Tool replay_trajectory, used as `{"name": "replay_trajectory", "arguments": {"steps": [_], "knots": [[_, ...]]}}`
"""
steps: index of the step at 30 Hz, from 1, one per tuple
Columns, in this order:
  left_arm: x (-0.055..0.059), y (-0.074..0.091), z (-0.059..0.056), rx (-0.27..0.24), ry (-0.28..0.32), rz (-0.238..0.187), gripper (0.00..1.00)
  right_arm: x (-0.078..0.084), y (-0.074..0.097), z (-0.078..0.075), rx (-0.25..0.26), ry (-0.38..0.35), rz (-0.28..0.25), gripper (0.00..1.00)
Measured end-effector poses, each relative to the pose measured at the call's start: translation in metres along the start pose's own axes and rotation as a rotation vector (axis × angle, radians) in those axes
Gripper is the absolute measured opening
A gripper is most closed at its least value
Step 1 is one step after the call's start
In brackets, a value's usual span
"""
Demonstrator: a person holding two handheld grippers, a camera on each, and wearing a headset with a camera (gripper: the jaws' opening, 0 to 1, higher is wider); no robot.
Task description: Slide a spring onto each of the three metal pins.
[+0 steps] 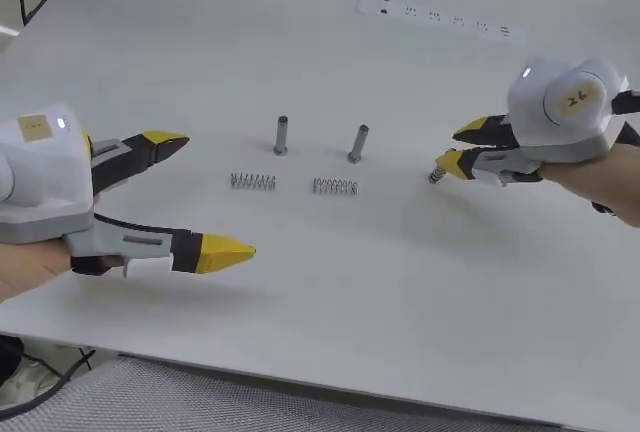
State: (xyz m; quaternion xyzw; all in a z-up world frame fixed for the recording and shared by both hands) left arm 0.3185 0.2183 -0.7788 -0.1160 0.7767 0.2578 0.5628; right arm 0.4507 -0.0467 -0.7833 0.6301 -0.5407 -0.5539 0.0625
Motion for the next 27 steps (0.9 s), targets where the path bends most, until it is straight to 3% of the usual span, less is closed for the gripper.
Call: {"name": "replay_trajectory", "arguments": {"steps": [15, 22, 27], "knots": [[-0.002, -0.001, 0.000, 0.000, -0.002, 0.005, 0.97, 0.011, 0.015, 0.005, 0.004, -0.164, -0.039, 0.34], [-0.004, -0.004, -0.003, 0.005, -0.005, 0.004, 0.97, 0.014, 0.024, 0.009, 0.020, -0.216, -0.079, 0.42], [-0.004, -0.004, -0.004, 0.007, -0.008, 0.004, 0.97, 0.020, 0.032, 0.017, 0.002, -0.230, -0.089, 0.44]]}}
Point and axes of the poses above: the centre of the closed fingertips' face, and the gripper's own axes: y roughly backward along the fingers, z roughly to its left, x roughly out of its underside, the point moved 4 cm from there along y, roughly backward along the fingers, and after that the axes turned 13 degrees about x, right-handed, at the moved point
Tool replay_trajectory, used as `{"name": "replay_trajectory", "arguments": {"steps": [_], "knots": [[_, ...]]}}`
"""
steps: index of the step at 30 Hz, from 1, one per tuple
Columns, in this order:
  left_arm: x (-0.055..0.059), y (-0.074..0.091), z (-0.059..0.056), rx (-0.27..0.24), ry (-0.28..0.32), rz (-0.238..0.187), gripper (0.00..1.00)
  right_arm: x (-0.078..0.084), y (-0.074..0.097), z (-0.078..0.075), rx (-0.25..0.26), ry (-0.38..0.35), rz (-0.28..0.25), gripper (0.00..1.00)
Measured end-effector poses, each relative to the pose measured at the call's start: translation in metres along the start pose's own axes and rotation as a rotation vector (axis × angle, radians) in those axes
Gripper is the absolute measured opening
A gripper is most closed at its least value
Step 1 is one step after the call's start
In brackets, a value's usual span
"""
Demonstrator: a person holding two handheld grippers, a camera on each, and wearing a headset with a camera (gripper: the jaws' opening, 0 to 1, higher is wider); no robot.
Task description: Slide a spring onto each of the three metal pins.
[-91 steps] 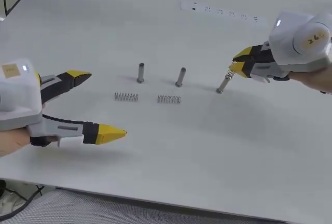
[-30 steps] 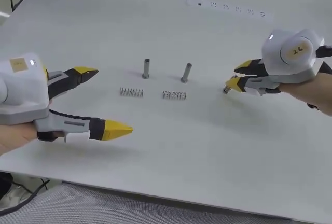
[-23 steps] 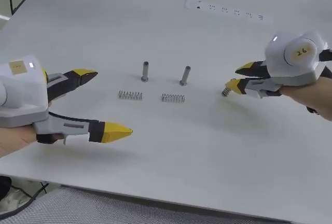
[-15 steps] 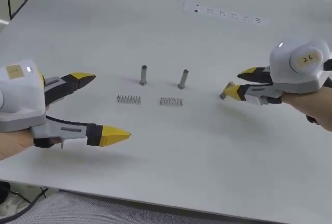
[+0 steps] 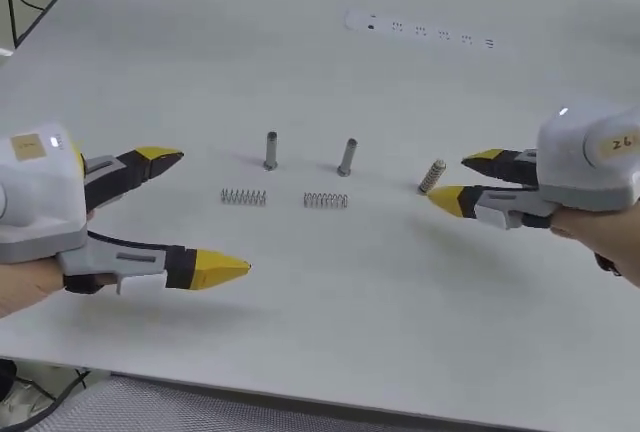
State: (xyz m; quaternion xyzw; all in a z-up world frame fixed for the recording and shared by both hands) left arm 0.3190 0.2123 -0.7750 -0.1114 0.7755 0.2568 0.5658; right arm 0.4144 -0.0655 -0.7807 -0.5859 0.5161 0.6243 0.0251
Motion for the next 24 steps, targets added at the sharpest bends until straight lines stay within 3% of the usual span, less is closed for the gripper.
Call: {"name": "replay_trajectory", "arguments": {"steps": [10, 24], "knots": [[-0.004, 0.002, 0.003, -0.003, -0.006, -0.007, 0.97, 0.004, 0.021, 0.010, -0.012, -0.068, -0.065, 0.49], [-0.004, 0.002, 0.002, -0.001, -0.003, -0.010, 0.97, 0.020, 0.035, 0.040, -0.077, -0.136, -0.069, 0.50]]}}
Point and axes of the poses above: the centre of the closed fingertips' face, and the gripper's own axes: y roughly backward along the fingers, z roughly to its left, x roughly out of its underside, the point moved 4 cm from there along y, roughly backward along the fingers, and after that the axes turned 13 degrees about x, right-handed, at the moved point
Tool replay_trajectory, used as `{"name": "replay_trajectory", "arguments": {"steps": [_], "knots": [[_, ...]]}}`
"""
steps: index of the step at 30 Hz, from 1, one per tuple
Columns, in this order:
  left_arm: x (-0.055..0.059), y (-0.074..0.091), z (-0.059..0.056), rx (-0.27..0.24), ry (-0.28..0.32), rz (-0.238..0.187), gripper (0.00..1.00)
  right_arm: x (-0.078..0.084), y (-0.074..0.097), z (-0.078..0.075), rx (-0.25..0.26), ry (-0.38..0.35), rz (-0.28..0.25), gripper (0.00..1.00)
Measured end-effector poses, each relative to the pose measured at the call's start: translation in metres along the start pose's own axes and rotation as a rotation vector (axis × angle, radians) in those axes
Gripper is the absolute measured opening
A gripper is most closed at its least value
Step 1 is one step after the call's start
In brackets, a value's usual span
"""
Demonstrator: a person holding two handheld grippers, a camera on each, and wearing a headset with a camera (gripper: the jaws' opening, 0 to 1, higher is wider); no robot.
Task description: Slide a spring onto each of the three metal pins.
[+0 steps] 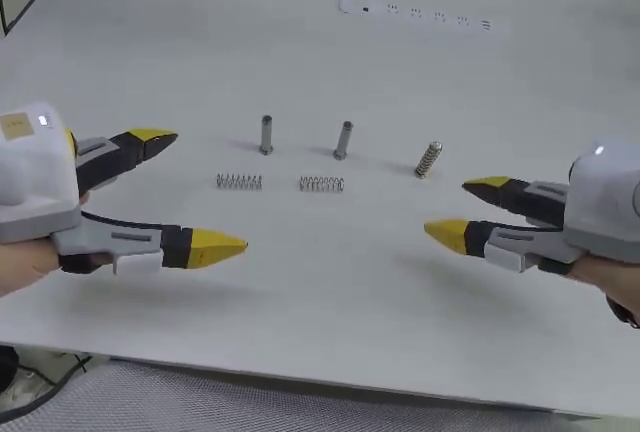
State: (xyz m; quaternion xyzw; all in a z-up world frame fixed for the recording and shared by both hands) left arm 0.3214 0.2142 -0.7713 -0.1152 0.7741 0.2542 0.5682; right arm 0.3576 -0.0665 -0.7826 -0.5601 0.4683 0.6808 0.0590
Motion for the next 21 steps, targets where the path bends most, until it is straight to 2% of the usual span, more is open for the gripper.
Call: {"name": "replay_trajectory", "arguments": {"steps": [7, 12, 21], "knots": [[0.000, 0.002, -0.002, 0.001, 0.001, -0.004, 0.97, 0.000, 0.002, 0.003, 0.000, -0.015, -0.007, 0.50], [0.001, 0.003, -0.003, 0.003, 0.002, -0.002, 0.97, 0.000, 0.001, 0.006, -0.005, 0.009, 0.000, 0.50], [0.000, 0.006, -0.003, 0.001, 0.001, -0.003, 0.97, -0.008, -0.009, 0.017, -0.037, 0.083, 0.009, 0.49]]}}
Point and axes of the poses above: the centre of the closed fingertips' face, and the gripper's own axes: y roughly backward along the fingers, z roughly to its left, x roughly out of its underside, the point moved 4 cm from there along y, roughly backward along the fingers, and after that the axes turned 13 degrees about x, right-handed, at the moved point
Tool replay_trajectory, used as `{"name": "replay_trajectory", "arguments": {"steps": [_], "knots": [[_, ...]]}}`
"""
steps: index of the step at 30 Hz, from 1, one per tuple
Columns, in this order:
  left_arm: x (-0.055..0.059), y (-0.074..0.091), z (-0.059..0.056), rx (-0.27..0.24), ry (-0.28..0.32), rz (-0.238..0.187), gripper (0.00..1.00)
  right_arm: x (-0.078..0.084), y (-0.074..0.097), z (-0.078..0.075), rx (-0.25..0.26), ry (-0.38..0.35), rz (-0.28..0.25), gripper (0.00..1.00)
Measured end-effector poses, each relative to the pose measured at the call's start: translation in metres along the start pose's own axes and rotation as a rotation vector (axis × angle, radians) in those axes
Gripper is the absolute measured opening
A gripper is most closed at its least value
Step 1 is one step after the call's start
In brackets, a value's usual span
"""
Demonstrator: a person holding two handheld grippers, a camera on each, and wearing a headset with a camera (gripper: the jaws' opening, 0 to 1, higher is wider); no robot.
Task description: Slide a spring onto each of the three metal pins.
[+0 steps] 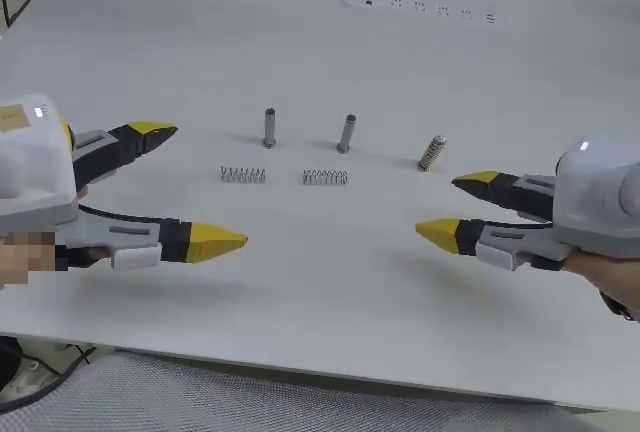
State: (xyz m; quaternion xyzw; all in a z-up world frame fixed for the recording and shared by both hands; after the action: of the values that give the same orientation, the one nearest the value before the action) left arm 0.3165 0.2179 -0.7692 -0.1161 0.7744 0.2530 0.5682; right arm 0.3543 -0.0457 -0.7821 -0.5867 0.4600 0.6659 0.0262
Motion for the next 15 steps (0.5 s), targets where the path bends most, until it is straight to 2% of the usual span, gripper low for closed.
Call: {"name": "replay_trajectory", "arguments": {"steps": [4, 7, 12, 15], "knots": [[0.000, 0.001, 0.000, 0.000, 0.002, 0.001, 0.97, -0.005, -0.005, 0.004, -0.014, 0.033, 0.003, 0.49], [0.001, 0.001, 0.000, 0.002, 0.001, 0.005, 0.97, -0.009, -0.012, 0.005, -0.026, 0.109, 0.032, 0.47], [0.001, 0.000, -0.001, 0.007, 0.001, 0.006, 0.97, -0.025, -0.022, 0.009, -0.048, 0.168, 0.016, 0.47], [0.001, -0.001, -0.001, 0.008, 0.001, 0.007, 0.97, -0.032, -0.027, 0.012, -0.053, 0.234, 0.019, 0.45]]}}
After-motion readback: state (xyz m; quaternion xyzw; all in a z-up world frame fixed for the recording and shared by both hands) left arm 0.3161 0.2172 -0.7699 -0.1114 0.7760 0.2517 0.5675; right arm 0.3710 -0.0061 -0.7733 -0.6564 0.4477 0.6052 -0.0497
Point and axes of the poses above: the centre of the closed fingertips' face, and the gripper's own axes: y roughly backward along the fingers, z roughly to its left, x roughly out of its underside, the point moved 4 cm from there along y, roughly backward along the fingers, and after that the axes turned 13 degrees about x, right-handed, at the moved point
